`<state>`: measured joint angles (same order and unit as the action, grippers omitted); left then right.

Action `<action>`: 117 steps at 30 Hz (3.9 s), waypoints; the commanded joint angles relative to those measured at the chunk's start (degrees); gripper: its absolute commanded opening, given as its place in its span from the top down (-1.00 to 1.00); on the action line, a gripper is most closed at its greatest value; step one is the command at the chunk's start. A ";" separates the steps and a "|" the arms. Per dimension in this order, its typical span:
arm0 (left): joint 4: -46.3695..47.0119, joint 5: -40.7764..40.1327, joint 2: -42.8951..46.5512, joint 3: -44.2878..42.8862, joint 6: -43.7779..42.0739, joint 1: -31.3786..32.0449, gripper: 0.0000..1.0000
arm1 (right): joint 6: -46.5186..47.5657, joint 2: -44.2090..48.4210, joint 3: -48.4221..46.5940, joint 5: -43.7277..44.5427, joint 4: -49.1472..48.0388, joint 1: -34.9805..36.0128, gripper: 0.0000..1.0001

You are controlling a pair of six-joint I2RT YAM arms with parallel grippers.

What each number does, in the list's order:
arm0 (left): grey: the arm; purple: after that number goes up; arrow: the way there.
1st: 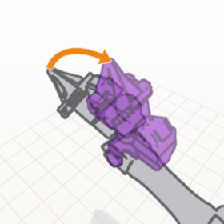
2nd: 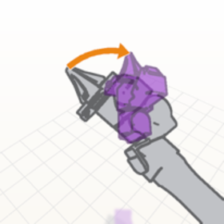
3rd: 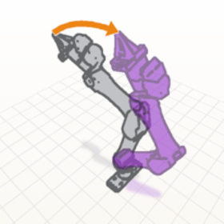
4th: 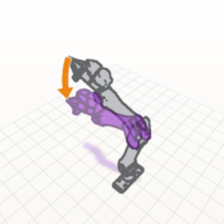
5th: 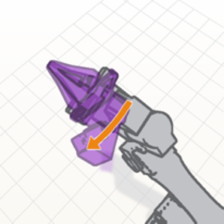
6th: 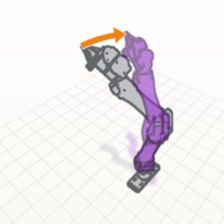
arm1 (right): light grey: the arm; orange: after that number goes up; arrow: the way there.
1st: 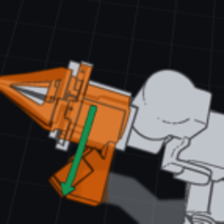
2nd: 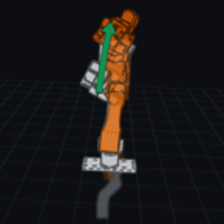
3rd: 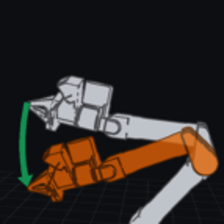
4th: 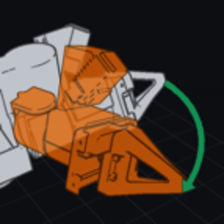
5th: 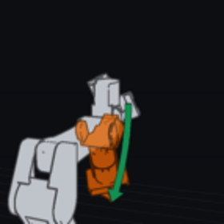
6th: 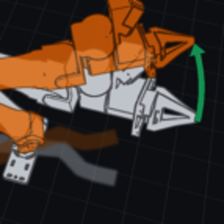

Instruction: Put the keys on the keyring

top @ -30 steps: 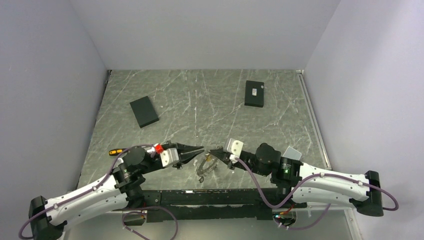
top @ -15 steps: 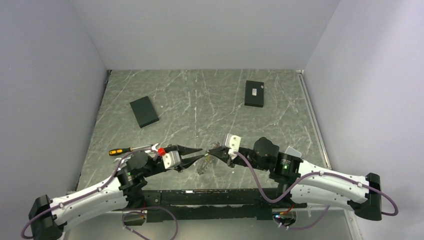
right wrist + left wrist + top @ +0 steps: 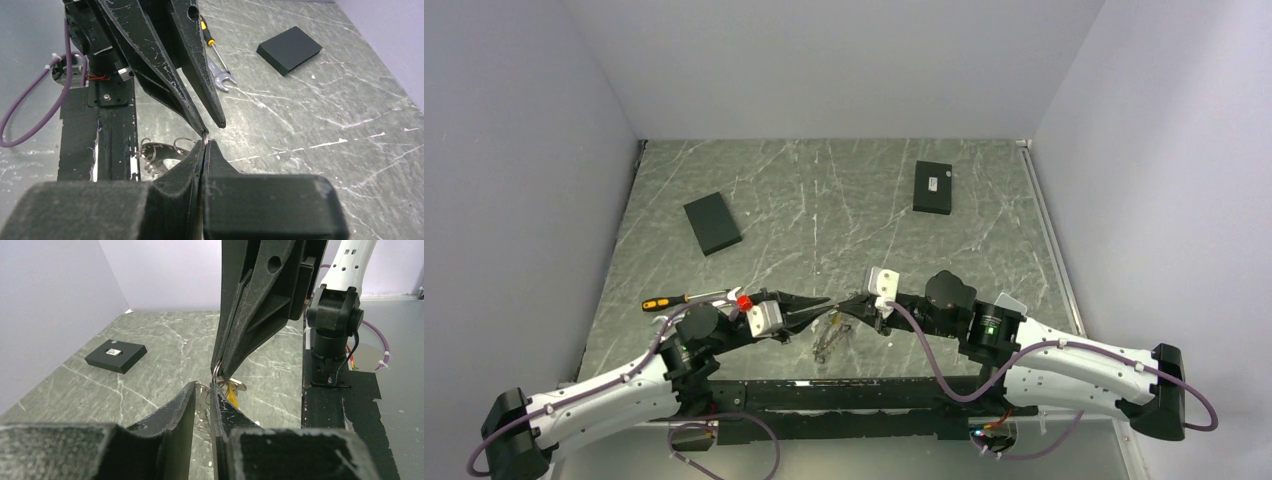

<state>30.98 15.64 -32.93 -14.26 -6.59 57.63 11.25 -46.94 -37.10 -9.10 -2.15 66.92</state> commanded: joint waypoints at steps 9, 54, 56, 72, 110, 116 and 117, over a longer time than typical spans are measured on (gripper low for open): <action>1.01 2.35 0.99 -0.15 1.40 0.12 0.47 | -0.42 -0.60 -3.36 -1.46 -3.30 -0.21 1.00; -4.93 7.91 -2.62 -3.22 -2.68 0.12 1.00 | -4.25 -1.81 -4.97 0.70 1.75 -0.36 0.50; -5.05 7.83 -2.55 -3.14 -2.77 0.12 1.00 | -3.96 -2.01 -5.39 1.17 3.34 -0.39 0.43; -9.14 7.65 -1.89 -5.17 -4.01 0.12 1.00 | 1.66 -6.93 -10.08 -1.55 15.85 -0.34 0.16; -11.02 7.70 0.22 -4.84 -3.52 0.12 0.57 | 2.84 -10.49 -11.00 -4.49 15.50 -0.12 1.00; -15.93 4.04 3.70 -5.28 -4.31 0.12 -0.24 | 2.12 -8.36 -9.37 -5.66 13.32 -0.13 1.00; -15.58 3.63 4.32 -4.98 -4.35 0.13 -0.23 | 2.22 -8.08 -9.29 -5.72 13.29 -0.13 1.00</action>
<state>14.92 21.50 -30.76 -17.26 -10.33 57.56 14.06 -57.58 -46.57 -13.85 16.23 66.63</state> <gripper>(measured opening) 0.616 0.015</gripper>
